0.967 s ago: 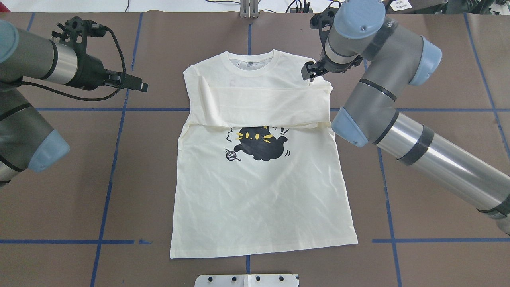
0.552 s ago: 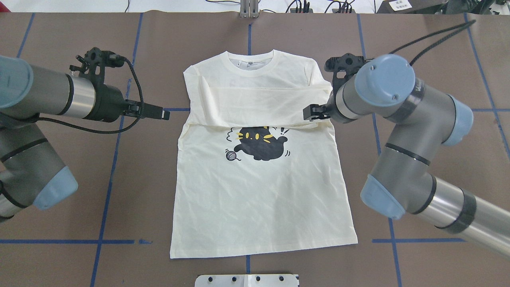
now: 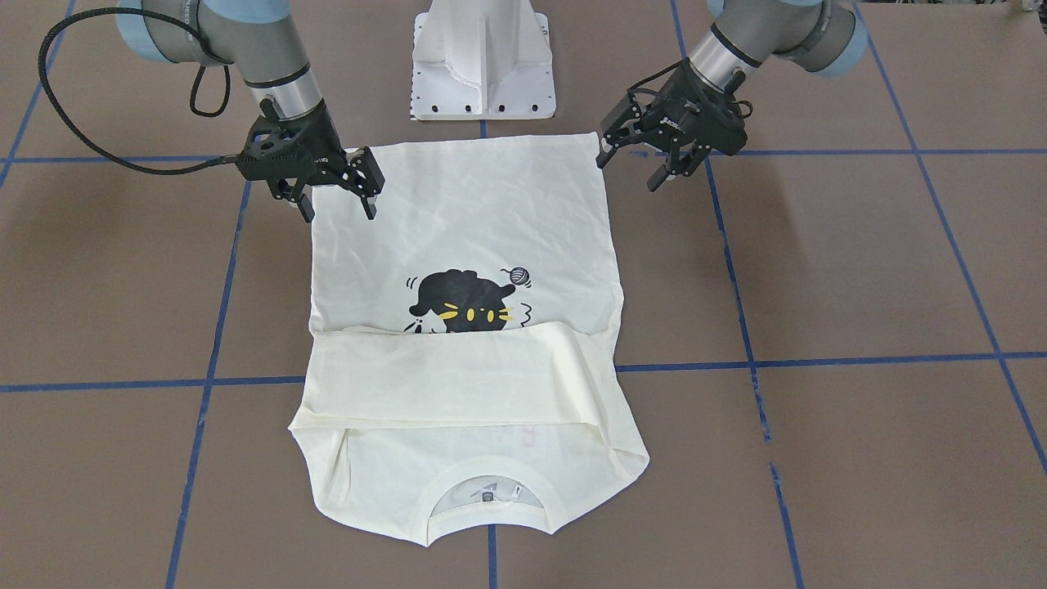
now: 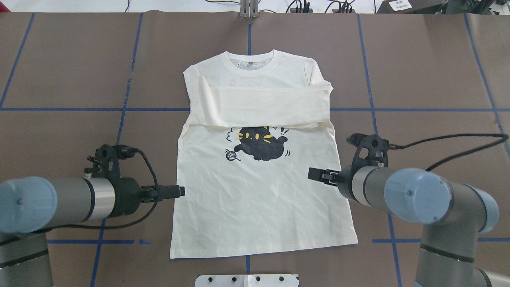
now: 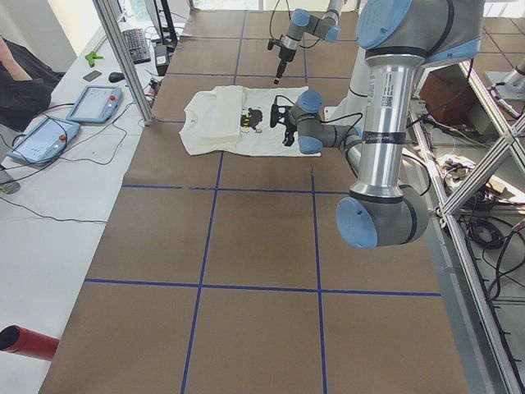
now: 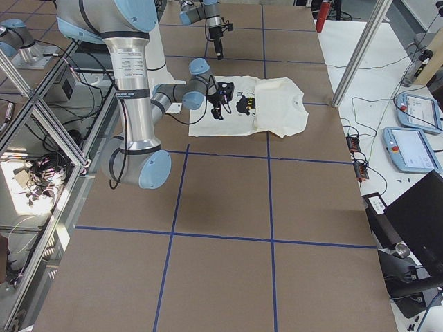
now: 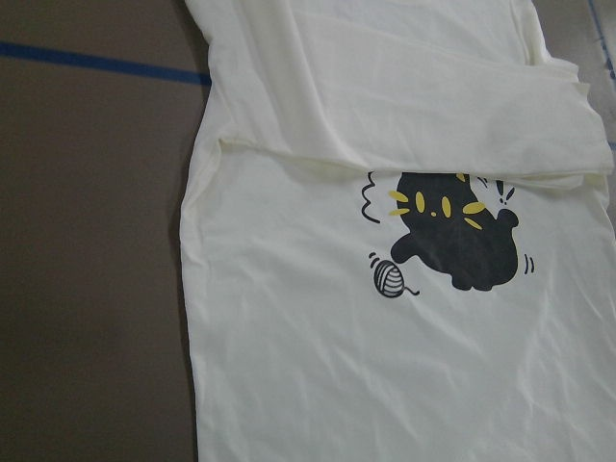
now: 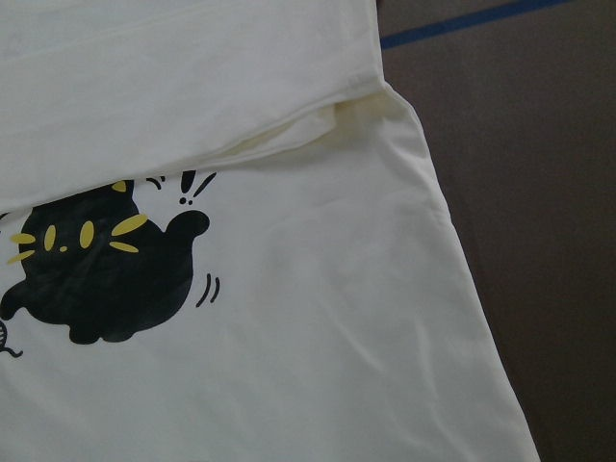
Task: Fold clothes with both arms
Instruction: 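Lower both grippers to the bottom hem corners of the cream shirt, then close both grippers on the bottom hem corners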
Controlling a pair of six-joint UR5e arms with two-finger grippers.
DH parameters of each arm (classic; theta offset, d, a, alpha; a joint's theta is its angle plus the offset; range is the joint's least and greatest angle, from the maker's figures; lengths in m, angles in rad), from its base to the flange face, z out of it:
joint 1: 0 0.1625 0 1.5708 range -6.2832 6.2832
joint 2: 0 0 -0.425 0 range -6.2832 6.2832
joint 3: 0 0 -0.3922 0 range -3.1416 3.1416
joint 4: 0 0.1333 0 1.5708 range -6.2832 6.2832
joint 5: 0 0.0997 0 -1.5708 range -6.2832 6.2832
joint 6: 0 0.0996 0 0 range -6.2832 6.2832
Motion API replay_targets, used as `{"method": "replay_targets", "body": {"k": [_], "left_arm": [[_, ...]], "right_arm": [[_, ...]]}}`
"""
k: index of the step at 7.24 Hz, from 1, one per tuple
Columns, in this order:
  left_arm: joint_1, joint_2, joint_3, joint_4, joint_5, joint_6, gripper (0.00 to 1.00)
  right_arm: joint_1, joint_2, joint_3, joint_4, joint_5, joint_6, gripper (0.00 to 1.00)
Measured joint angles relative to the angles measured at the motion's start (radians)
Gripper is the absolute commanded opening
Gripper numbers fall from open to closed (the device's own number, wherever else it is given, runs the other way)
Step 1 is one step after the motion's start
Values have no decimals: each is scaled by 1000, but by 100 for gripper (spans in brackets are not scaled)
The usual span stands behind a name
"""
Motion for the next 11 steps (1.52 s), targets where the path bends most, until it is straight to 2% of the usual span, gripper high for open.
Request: {"method": "replay_targets", "body": {"k": [1, 3, 5, 6, 11], "left_arm": [[84, 6, -5, 57, 64, -98, 59], [188, 3, -8, 173, 133, -236, 59], [219, 3, -6, 202, 143, -272, 57], [226, 3, -4, 205, 144, -276, 48], [267, -2, 13, 207, 146, -315, 46]], "right_arm": [[-80, -45, 38, 14, -84, 104, 91], [-151, -77, 65, -7, -157, 200, 94], [-161, -81, 69, -19, -172, 213, 94], [-163, -81, 69, -20, -175, 214, 95], [-165, -80, 62, -21, -190, 215, 95]]}}
